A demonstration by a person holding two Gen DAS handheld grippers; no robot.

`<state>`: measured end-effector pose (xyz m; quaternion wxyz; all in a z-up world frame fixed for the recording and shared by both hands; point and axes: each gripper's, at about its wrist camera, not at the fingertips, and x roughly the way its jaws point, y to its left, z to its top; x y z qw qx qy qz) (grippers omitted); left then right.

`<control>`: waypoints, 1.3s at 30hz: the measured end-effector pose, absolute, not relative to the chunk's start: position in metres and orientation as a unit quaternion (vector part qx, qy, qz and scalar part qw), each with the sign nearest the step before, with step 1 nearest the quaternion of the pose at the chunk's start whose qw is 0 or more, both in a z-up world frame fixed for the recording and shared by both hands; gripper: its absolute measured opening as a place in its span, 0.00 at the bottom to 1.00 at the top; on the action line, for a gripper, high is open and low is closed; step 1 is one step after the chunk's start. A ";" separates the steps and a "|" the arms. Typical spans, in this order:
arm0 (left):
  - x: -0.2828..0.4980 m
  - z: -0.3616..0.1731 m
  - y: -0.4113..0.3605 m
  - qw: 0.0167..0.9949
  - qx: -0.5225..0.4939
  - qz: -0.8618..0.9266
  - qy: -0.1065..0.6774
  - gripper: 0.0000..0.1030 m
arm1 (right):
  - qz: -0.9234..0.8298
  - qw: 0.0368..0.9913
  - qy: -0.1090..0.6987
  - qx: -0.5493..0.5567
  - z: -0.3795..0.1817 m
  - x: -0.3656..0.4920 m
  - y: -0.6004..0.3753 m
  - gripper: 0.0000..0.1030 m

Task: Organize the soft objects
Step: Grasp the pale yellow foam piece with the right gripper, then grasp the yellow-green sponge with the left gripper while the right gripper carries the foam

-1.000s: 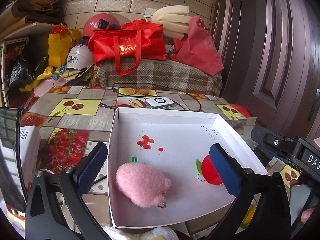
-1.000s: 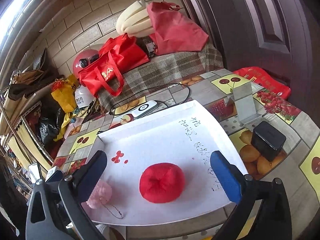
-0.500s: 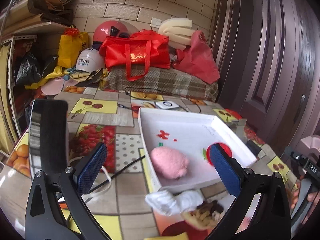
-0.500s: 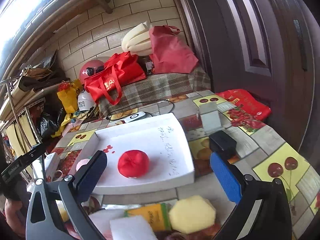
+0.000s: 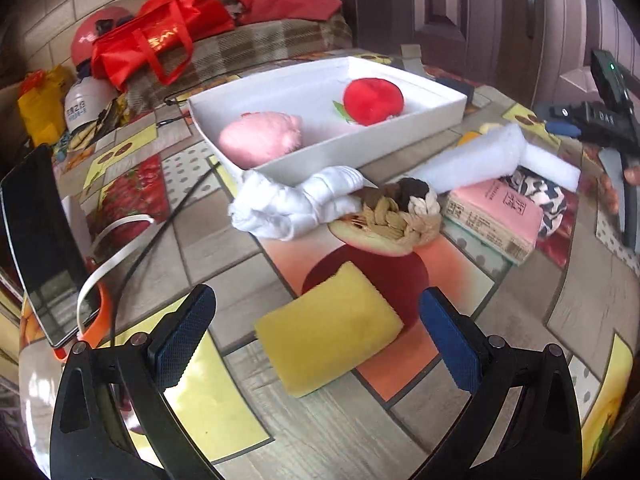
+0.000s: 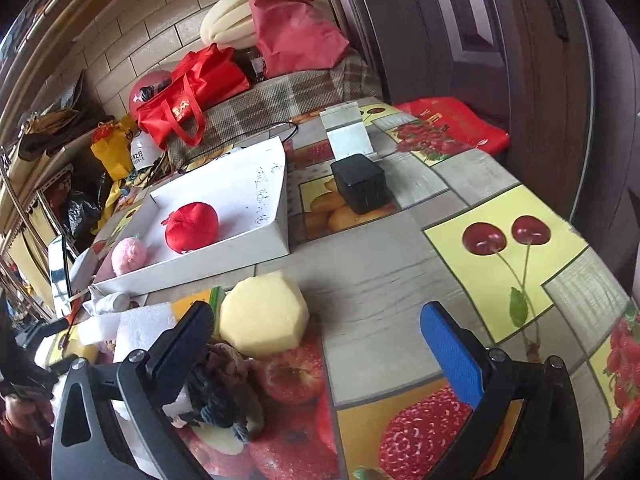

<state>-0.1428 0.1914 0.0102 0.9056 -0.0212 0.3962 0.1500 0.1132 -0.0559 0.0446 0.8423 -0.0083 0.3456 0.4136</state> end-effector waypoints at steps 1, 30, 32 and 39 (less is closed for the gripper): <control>-0.141 0.009 0.191 0.905 -0.018 0.148 0.399 0.99 | 0.418 0.840 0.346 -0.017 0.045 0.114 -0.046 1.00; -0.158 0.037 0.173 0.939 -0.121 0.179 0.268 0.49 | 0.392 0.885 0.247 0.044 0.061 0.080 -0.091 0.56; -0.164 0.045 0.167 0.941 -0.134 0.212 0.227 0.49 | 0.385 0.891 0.231 0.064 0.065 0.071 -0.100 0.56; -0.149 0.059 0.124 0.944 -0.121 0.268 0.152 0.49 | 0.429 0.876 0.208 0.070 0.069 0.027 -0.063 0.56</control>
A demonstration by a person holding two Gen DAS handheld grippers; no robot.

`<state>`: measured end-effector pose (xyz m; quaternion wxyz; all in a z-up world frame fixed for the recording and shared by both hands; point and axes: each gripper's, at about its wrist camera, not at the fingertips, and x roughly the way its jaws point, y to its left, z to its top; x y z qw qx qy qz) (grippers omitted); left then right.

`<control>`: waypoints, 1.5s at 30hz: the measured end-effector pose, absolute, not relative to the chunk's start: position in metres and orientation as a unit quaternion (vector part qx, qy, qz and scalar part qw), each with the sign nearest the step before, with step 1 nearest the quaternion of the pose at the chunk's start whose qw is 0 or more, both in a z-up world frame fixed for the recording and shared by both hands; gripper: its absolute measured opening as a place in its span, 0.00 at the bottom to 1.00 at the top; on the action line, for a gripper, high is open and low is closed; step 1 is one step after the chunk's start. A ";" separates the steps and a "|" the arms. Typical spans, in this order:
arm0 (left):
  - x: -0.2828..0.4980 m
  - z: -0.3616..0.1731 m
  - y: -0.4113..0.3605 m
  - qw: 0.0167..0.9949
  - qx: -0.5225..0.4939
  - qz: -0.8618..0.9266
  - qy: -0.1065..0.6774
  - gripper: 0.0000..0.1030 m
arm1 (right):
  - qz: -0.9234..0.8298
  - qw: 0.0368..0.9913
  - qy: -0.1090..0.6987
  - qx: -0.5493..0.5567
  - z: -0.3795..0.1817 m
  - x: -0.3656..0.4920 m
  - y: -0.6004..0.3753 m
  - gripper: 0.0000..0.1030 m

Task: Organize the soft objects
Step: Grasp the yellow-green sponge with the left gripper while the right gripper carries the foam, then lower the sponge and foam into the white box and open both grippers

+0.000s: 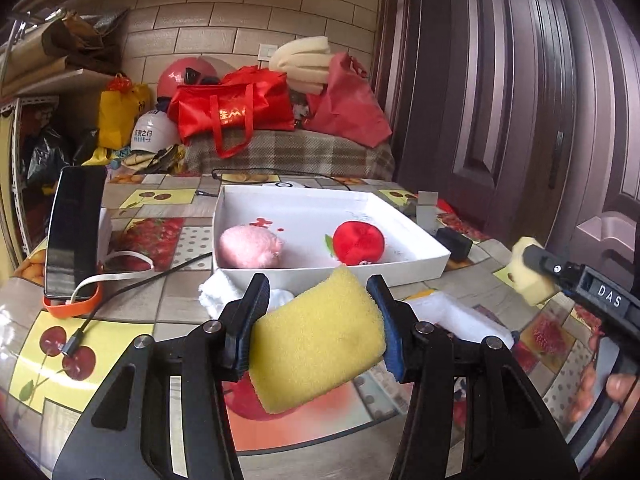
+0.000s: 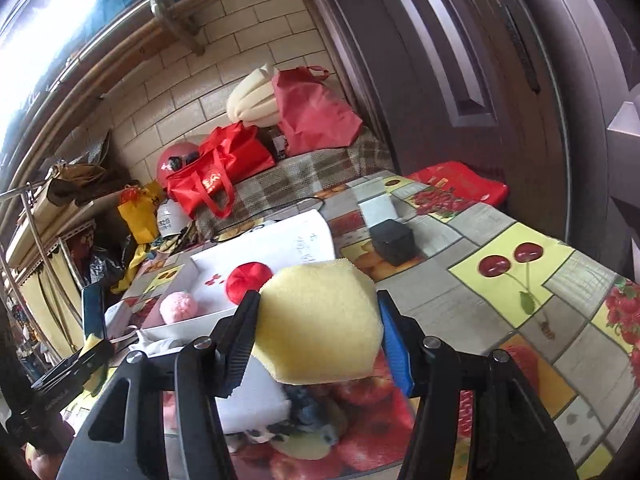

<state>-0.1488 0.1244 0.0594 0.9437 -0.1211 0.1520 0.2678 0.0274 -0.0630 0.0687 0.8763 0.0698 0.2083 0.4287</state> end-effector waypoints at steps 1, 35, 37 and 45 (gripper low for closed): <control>-0.143 0.059 0.120 0.944 -0.120 0.266 0.152 0.49 | 0.438 0.872 0.206 0.067 0.069 0.021 -0.054 0.56; -0.058 0.061 0.187 0.929 -0.059 0.341 0.134 0.50 | 0.432 0.888 0.149 -0.058 0.068 0.116 0.037 0.56; -0.051 0.061 0.189 0.928 -0.061 0.341 0.139 0.50 | 0.445 0.880 0.154 -0.063 0.067 0.119 0.048 0.56; -0.022 0.059 0.201 0.921 -0.075 0.344 0.165 0.50 | 0.462 0.866 0.175 -0.079 0.064 0.128 0.083 0.56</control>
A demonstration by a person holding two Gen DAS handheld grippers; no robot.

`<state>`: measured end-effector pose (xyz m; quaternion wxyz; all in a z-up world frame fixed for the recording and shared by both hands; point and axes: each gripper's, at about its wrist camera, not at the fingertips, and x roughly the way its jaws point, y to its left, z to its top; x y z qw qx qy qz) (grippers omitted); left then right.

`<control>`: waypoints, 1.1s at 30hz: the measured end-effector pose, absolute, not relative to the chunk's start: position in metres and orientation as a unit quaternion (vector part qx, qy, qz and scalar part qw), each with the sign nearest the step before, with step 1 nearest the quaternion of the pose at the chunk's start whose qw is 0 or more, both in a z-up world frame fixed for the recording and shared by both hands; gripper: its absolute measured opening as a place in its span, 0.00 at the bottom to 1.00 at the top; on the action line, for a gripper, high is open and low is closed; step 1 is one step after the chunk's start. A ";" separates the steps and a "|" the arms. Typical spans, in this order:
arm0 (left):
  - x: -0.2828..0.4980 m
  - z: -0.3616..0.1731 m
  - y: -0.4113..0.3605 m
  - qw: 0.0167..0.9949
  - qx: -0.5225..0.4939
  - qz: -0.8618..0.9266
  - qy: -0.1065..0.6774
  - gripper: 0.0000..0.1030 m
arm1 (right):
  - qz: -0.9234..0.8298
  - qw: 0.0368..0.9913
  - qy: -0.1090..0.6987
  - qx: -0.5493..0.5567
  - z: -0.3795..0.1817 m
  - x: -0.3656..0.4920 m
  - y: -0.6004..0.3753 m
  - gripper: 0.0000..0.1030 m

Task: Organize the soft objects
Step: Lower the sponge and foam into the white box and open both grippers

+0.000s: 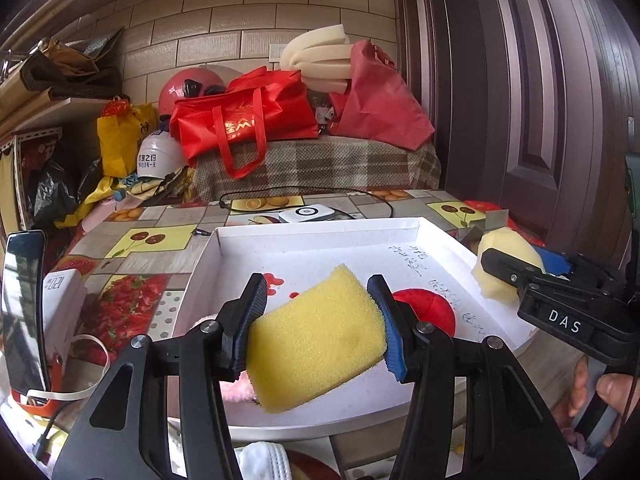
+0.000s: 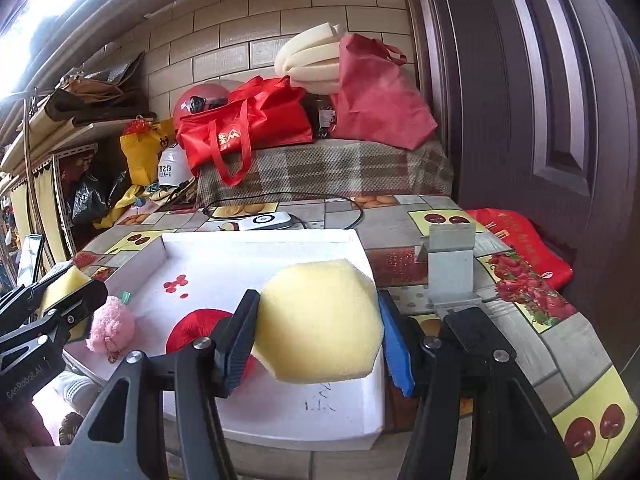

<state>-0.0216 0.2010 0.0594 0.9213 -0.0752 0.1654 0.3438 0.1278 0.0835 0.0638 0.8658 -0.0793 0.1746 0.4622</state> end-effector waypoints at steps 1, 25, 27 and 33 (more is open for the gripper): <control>-0.019 0.059 0.202 0.919 -0.077 0.348 0.168 0.50 | 0.462 0.865 0.177 -0.081 0.063 0.129 0.086 0.56; -0.008 0.056 0.209 0.904 -0.086 0.376 0.183 1.00 | 0.435 0.874 0.199 -0.085 0.061 0.141 0.100 0.86; -0.009 0.056 0.209 0.904 -0.091 0.375 0.183 1.00 | 0.432 0.876 0.200 -0.079 0.062 0.143 0.098 0.88; -0.012 0.058 0.209 0.906 -0.098 0.374 0.174 1.00 | 0.426 0.881 0.195 -0.070 0.063 0.144 0.094 1.00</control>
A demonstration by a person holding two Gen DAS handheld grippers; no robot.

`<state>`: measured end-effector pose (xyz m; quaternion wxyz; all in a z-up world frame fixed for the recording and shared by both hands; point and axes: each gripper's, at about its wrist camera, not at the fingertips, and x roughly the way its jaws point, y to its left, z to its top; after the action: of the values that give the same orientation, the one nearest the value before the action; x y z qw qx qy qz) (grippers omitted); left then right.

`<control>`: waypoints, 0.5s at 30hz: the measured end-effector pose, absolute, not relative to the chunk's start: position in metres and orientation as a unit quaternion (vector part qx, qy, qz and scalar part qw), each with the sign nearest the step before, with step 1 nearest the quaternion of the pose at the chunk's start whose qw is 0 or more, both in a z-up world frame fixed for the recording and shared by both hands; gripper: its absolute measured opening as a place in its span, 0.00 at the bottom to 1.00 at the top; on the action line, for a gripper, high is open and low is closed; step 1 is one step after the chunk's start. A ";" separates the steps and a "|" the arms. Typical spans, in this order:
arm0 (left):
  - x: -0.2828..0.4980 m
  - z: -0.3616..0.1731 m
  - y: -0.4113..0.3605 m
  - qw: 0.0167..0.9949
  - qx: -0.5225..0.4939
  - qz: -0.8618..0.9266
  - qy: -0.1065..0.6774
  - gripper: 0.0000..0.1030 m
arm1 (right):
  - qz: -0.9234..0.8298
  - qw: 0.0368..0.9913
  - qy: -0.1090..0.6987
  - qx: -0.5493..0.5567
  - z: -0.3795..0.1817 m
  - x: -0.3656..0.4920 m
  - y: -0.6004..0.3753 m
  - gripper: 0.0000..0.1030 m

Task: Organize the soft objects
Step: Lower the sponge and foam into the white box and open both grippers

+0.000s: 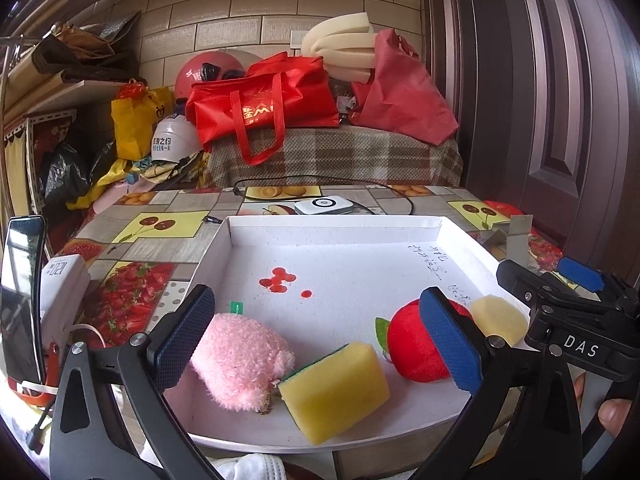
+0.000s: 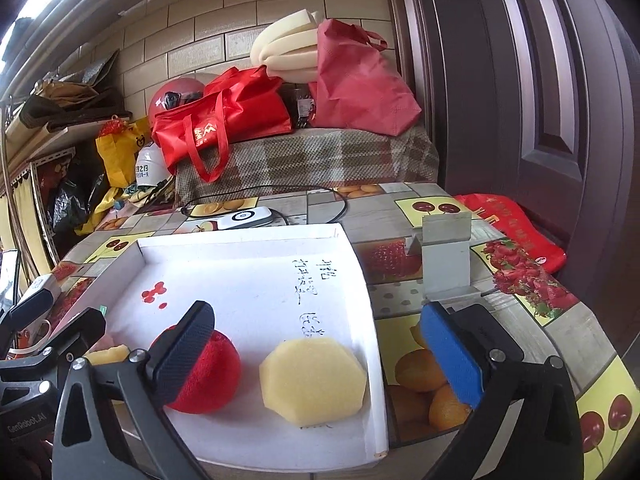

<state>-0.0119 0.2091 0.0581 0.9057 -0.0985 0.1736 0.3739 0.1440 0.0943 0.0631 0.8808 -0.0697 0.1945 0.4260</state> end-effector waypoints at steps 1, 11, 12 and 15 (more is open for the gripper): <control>-0.012 0.058 0.209 0.906 -0.097 0.374 0.172 1.00 | 0.426 0.881 0.192 -0.072 0.063 0.143 0.095 1.00; -0.012 0.059 0.208 0.907 -0.095 0.373 0.172 1.00 | 0.425 0.882 0.189 -0.081 0.062 0.140 0.097 1.00; -0.012 0.059 0.208 0.907 -0.095 0.373 0.172 1.00 | 0.425 0.882 0.189 -0.082 0.062 0.139 0.097 1.00; -0.011 0.059 0.208 0.907 -0.095 0.373 0.171 1.00 | 0.425 0.881 0.187 -0.086 0.063 0.139 0.099 1.00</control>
<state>-0.0111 0.2078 0.0590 0.9070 -0.0947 0.1713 0.3728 0.1387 0.0986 0.0625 0.8815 -0.0860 0.1873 0.4249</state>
